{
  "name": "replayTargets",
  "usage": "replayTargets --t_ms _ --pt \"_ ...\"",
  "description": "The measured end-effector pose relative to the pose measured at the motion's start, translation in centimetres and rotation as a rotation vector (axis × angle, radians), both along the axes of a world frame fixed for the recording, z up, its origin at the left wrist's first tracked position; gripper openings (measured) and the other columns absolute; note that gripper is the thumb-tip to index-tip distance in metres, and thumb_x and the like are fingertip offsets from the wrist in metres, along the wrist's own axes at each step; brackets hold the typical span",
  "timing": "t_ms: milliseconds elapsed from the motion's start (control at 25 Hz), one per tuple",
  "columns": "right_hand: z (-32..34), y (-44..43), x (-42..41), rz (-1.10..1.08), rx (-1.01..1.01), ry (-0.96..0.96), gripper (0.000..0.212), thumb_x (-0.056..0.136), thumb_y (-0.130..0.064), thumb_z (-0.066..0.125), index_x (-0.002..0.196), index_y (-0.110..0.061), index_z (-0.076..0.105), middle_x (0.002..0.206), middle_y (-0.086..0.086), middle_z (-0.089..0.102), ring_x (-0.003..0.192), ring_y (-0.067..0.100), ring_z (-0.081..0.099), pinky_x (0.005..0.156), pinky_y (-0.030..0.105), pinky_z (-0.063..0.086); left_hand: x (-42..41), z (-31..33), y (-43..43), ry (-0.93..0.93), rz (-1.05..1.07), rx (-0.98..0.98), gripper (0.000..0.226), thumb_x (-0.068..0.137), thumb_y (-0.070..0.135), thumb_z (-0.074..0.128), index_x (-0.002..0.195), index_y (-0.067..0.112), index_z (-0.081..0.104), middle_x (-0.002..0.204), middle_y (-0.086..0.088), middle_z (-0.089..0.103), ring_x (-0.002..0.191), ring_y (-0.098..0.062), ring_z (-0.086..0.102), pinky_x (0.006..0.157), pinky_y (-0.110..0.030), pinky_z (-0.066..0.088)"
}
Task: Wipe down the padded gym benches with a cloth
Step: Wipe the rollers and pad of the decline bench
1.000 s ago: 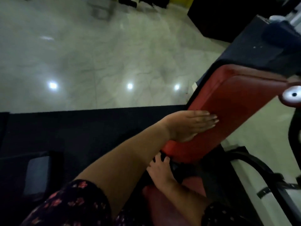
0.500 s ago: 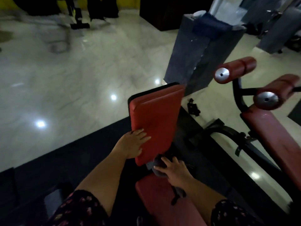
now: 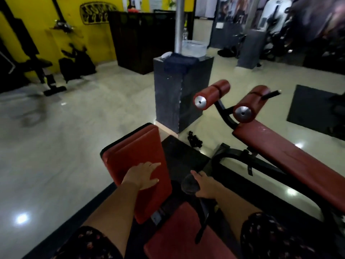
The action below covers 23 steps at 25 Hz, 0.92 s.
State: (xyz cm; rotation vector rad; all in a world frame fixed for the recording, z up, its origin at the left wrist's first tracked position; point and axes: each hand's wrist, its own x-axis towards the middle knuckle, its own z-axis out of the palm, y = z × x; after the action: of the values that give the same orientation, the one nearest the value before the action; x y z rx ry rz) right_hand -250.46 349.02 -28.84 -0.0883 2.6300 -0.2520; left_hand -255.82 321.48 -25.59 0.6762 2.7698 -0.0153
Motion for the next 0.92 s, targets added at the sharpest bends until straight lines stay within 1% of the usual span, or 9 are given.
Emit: replayTargets --t_ms 80,120,200,280,360,480,640,760,920 --pt "0.9 1.0 1.0 -0.081 0.002 0.051 0.087 0.082 -0.033 0.067 0.152 -0.017 0.018 0.149 0.009 0.022 0.124 0.04 0.043 0.098 0.046 0.045 -0.7 1.0 2.1 0.021 -0.074 -0.018 0.07 0.095 0.052 0.047 0.155 0.037 0.014 0.153 -0.001 0.034 0.134 -0.026 0.04 0.106 -0.042 0.038" --pt "1.1 1.2 1.7 -0.095 0.012 0.061 0.083 0.081 -0.033 0.068 0.149 -0.014 0.024 0.147 0.008 0.023 0.121 0.039 0.045 0.095 0.046 0.046 -1.0 1.4 2.9 0.03 -0.132 -0.047 0.069 0.095 0.052 0.047 0.155 0.037 0.015 0.152 -0.001 0.035 0.134 -0.026 0.041 0.106 -0.042 0.039" --pt "1.6 1.5 2.8 -0.076 0.071 0.055 0.079 0.08 -0.033 0.069 0.146 -0.014 0.028 0.15 0.007 0.018 0.121 0.036 0.045 0.095 0.046 0.047 -1.8 2.2 4.6 0.043 -0.273 -0.102 0.066 0.096 0.052 0.046 0.154 0.039 0.018 0.15 0.0 0.038 0.132 -0.025 0.043 0.103 -0.042 0.042" --pt "2.7 1.6 3.4 -0.096 0.123 0.036 0.079 0.081 -0.034 0.07 0.146 -0.014 0.029 0.152 0.007 0.015 0.124 0.036 0.044 0.097 0.047 0.046 -2.3 3.2 6.3 0.049 -0.341 -0.06 0.065 0.095 0.053 0.047 0.153 0.041 0.02 0.149 0.001 0.038 0.131 -0.024 0.044 0.101 -0.041 0.044" --pt "3.6 1.8 4.7 -0.191 0.124 0.048 0.076 0.082 -0.035 0.069 0.144 -0.014 0.032 0.148 0.01 0.022 0.124 0.036 0.044 0.097 0.048 0.046 -1.9 4.0 7.9 0.043 -0.393 0.013 0.066 0.095 0.054 0.049 0.153 0.04 0.021 0.151 0.002 0.037 0.133 -0.023 0.044 0.102 -0.041 0.044" --pt "4.0 1.6 7.6 -0.376 0.111 0.036 0.071 0.082 -0.037 0.07 0.14 -0.015 0.036 0.139 0.01 0.031 0.121 0.036 0.046 0.096 0.05 0.047 -1.0 4.0 8.8 0.029 -0.512 0.002 0.063 0.096 0.054 0.047 0.153 0.039 0.023 0.151 0.003 0.036 0.134 -0.021 0.043 0.103 -0.039 0.042" --pt "3.1 0.0 13.5 -0.509 0.139 -0.035 0.069 0.082 -0.033 0.071 0.14 -0.015 0.038 0.138 0.01 0.032 0.12 0.036 0.045 0.095 0.05 0.046 0.4 2.5 9.5 -0.024 -0.6 0.002 0.061 0.095 0.057 0.047 0.151 0.04 0.028 0.151 0.005 0.037 0.133 -0.018 0.045 0.102 -0.035 0.043" --pt "2.5 -1.4 18.4 -0.619 0.122 -0.069 0.071 0.082 -0.036 0.07 0.142 -0.016 0.036 0.142 0.008 0.029 0.122 0.036 0.044 0.098 0.052 0.045 3.6 1.5 11.4 -0.032 -0.743 -0.009 0.062 0.094 0.059 0.048 0.15 0.04 0.03 0.148 0.006 0.041 0.13 -0.017 0.048 0.099 -0.035 0.044" --pt "3.1 -0.8 24.9 -0.802 0.116 -0.024 0.08 0.082 -0.038 0.069 0.149 -0.021 0.028 0.142 0.009 0.03 0.126 0.035 0.04 0.1 0.052 0.043 8.2 1.4 15.5 -0.021 -0.937 -0.035 0.063 0.093 0.059 0.047 0.15 0.039 0.03 0.144 0.005 0.043 0.127 -0.018 0.048 0.099 -0.037 0.043"
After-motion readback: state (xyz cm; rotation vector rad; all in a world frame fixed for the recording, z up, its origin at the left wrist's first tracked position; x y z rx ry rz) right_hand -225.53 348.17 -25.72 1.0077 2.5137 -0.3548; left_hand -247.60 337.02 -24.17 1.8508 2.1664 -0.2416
